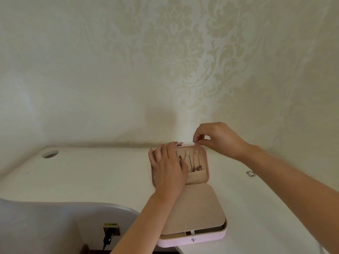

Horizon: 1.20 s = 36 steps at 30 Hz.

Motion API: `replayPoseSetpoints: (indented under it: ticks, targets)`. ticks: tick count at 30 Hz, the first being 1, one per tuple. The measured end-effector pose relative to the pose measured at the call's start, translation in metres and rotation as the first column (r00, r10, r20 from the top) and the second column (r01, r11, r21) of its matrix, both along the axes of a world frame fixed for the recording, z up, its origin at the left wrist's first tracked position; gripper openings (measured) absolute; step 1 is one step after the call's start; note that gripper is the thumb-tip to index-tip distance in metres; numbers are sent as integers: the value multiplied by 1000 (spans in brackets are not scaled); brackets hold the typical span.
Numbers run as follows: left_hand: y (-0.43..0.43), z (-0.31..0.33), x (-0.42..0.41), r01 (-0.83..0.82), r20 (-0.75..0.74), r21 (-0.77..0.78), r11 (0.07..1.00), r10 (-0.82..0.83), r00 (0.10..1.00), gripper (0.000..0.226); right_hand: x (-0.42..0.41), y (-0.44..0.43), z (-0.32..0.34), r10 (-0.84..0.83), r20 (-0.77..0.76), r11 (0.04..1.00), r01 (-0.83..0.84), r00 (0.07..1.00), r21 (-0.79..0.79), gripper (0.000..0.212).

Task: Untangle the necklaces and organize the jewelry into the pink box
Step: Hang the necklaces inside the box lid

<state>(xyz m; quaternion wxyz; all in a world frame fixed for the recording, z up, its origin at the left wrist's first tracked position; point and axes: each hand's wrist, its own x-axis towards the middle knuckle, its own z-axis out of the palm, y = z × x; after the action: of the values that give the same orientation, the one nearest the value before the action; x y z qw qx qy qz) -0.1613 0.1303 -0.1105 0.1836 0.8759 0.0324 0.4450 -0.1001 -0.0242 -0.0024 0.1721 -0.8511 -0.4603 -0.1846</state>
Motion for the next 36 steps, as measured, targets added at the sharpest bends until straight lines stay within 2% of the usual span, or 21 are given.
replayPoseSetpoints:
  ticks: [2,5,8,12,18,21,24,26,29,31,36]
  targets:
    - [0,0,0,-4,-7,0,1000,4,1000,49,-1,2,-4,-6,88,997,13,996,-80,10]
    - [0,0,0,-7,-11,0,1000,7,1000,49,-2,3,-13,81,313,984,-26,946,-175,11]
    - [0,-1,1,-11,-3,2,1000,11,1000,49,-2,-3,-19,117,388,979,-42,914,-197,13]
    - [1,-2,2,-16,20,9,1000,16,1000,49,-2,-4,-27,96,403,985,-28,910,-171,25]
    - [1,-2,3,-27,-2,20,999,27,1000,49,2,-8,-43,76,371,988,-19,926,-156,32]
    - [1,-2,3,-30,-10,27,999,30,1000,48,0,-11,-51,6,330,999,-20,944,39,10]
    - [2,-3,4,-26,17,34,999,25,1000,44,-12,-14,-56,-71,218,977,24,973,211,12]
    - [1,-3,4,-24,38,35,999,23,999,42,-25,-15,-58,-91,122,983,70,988,168,10]
    - [1,-2,3,-28,33,53,998,26,999,48,-42,-12,-69,-165,-35,985,162,986,-65,28]
    - [1,-1,2,-18,30,60,998,16,999,58,-46,-9,-74,-225,-56,966,215,973,-143,35]
    - [1,1,-3,-8,85,67,998,2,996,76,-51,-2,-86,-259,-39,965,258,965,-41,14]
